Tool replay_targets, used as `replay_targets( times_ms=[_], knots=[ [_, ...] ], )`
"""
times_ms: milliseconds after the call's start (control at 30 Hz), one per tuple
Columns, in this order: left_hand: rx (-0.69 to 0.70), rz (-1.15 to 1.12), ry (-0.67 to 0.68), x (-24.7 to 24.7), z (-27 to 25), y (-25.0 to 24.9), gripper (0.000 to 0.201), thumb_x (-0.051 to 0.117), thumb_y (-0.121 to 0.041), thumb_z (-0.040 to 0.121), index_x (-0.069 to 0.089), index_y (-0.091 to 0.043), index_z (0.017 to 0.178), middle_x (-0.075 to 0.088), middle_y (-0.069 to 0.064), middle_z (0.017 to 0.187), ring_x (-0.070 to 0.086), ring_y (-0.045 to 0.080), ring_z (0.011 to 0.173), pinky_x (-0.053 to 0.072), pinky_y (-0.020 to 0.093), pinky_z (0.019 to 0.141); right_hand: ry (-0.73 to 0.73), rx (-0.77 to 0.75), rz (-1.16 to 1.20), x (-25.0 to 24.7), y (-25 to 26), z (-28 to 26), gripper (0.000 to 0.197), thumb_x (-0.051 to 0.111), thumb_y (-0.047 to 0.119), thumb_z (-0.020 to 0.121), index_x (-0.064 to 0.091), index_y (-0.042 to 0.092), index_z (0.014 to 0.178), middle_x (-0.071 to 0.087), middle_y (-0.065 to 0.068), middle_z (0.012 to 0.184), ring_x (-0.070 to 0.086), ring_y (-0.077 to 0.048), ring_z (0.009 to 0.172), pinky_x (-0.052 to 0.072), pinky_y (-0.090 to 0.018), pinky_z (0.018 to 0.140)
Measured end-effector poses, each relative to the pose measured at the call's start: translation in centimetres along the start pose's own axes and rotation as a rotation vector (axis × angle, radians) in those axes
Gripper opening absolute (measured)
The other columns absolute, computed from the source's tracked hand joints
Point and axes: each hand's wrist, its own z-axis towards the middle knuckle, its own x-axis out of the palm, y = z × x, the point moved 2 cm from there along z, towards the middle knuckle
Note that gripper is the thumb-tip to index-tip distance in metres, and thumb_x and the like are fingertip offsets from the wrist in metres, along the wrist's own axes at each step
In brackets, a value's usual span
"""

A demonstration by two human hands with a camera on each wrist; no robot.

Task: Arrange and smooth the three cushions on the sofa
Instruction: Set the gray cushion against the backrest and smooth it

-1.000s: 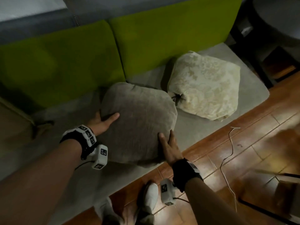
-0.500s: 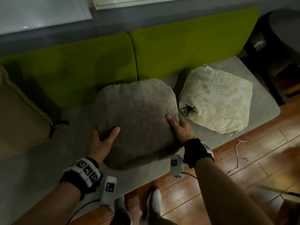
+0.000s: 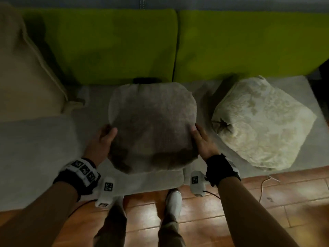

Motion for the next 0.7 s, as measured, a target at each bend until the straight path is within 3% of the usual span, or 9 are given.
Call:
replay_targets(
  times_ms=[67, 100, 167, 200, 267, 367, 500, 600, 700],
  knots=[
    [-0.094, -0.041, -0.107, -0.9, -0.3, 2.6, 0.037, 0.061, -0.063, 0.084, 0.067, -0.039, 0.110, 0.069, -0.005, 0.118, 0.064, 0.025, 0.110, 0.047, 0.049, 0.103, -0.071, -0.048, -0.001, -1.0, -1.7, -0.8, 0.068, 0.043, 0.070, 0.095, 0.038, 0.036, 0.154, 0.042, -0.002, 0.157, 0.042, -0.029, 0.142, 0.033, -0.036, 0.109],
    [-0.133, -0.047, -0.150, -1.3, -1.0, 3.6, 0.026, 0.063, -0.052, 0.084, 0.068, -0.037, 0.105, 0.071, 0.001, 0.115, 0.065, 0.028, 0.108, 0.049, 0.051, 0.101, -0.116, -0.098, -0.008, -1.5, -2.8, -1.0, 0.051, 0.044, 0.065, 0.099, 0.048, 0.040, 0.143, 0.051, -0.002, 0.149, 0.049, -0.029, 0.136, 0.039, -0.040, 0.110],
    [-0.216, -0.019, -0.206, -1.2, -2.2, 5.7, 0.016, 0.067, -0.029, 0.081, 0.068, -0.031, 0.097, 0.071, 0.011, 0.112, 0.067, 0.032, 0.104, 0.053, 0.050, 0.098, -0.211, -0.201, -0.055, -2.2, -5.0, -1.0, 0.012, 0.052, 0.051, 0.099, 0.060, 0.047, 0.106, 0.066, 0.001, 0.120, 0.063, -0.025, 0.112, 0.053, -0.047, 0.098],
    [-0.250, 0.002, -0.203, -0.6, -3.1, 6.0, 0.018, 0.070, -0.023, 0.077, 0.068, -0.030, 0.094, 0.071, 0.014, 0.109, 0.067, 0.033, 0.101, 0.054, 0.051, 0.096, -0.224, -0.235, -0.111, -2.5, -6.3, -0.7, 0.005, 0.059, 0.041, 0.096, 0.061, 0.044, 0.094, 0.067, 0.001, 0.110, 0.064, -0.022, 0.104, 0.056, -0.042, 0.090],
    [-0.290, 0.044, -0.162, 1.0, -4.6, 6.6, 0.024, 0.074, -0.016, 0.076, 0.068, -0.022, 0.099, 0.071, 0.015, 0.106, 0.067, 0.034, 0.097, 0.055, 0.051, 0.093, -0.221, -0.297, -0.246, -2.7, -7.6, -0.4, 0.020, 0.067, 0.017, 0.092, 0.059, 0.034, 0.087, 0.065, 0.001, 0.101, 0.064, -0.017, 0.095, 0.055, -0.032, 0.082],
    [-0.326, -0.136, -0.140, 3.3, -5.5, 6.6, 0.026, 0.071, -0.004, 0.079, 0.068, -0.015, 0.103, 0.072, 0.013, 0.106, 0.068, 0.032, 0.101, 0.056, 0.045, 0.093, -0.107, -0.215, -0.259, -2.2, -8.6, 0.5, 0.022, 0.068, 0.006, 0.087, 0.060, 0.026, 0.083, 0.066, 0.005, 0.088, 0.062, -0.010, 0.080, 0.049, -0.026, 0.074],
    [-0.356, -0.350, -0.157, 5.4, -4.6, 6.6, 0.041, 0.060, 0.013, 0.081, 0.069, -0.017, 0.108, 0.072, 0.008, 0.111, 0.067, 0.033, 0.105, 0.056, 0.045, 0.093, 0.019, 0.027, 0.150, -0.8, -9.7, 2.3, 0.016, 0.068, 0.004, 0.083, 0.069, 0.019, 0.090, 0.071, -0.006, 0.097, 0.068, -0.028, 0.099, 0.058, -0.045, 0.089],
    [-0.378, -0.353, -0.119, 6.4, -4.0, 6.5, 0.027, 0.058, 0.010, 0.089, 0.064, -0.010, 0.106, 0.068, 0.013, 0.111, 0.065, 0.033, 0.104, 0.054, 0.045, 0.095, 0.169, 0.195, 0.527, 0.8, -10.1, 3.0, 0.038, 0.054, -0.012, 0.093, 0.061, 0.009, 0.125, 0.067, -0.011, 0.113, 0.066, -0.031, 0.108, 0.060, -0.043, 0.090],
    [-0.379, -0.327, -0.023, 6.9, -3.9, 6.4, 0.022, 0.054, 0.001, 0.097, 0.058, -0.013, 0.114, 0.065, 0.007, 0.112, 0.062, 0.026, 0.102, 0.051, 0.043, 0.091, 0.256, 0.255, 0.500, 1.5, -10.2, 3.3, 0.037, 0.053, -0.005, 0.098, 0.062, 0.015, 0.129, 0.071, -0.007, 0.115, 0.067, -0.025, 0.106, 0.058, -0.037, 0.082]
  ],
)
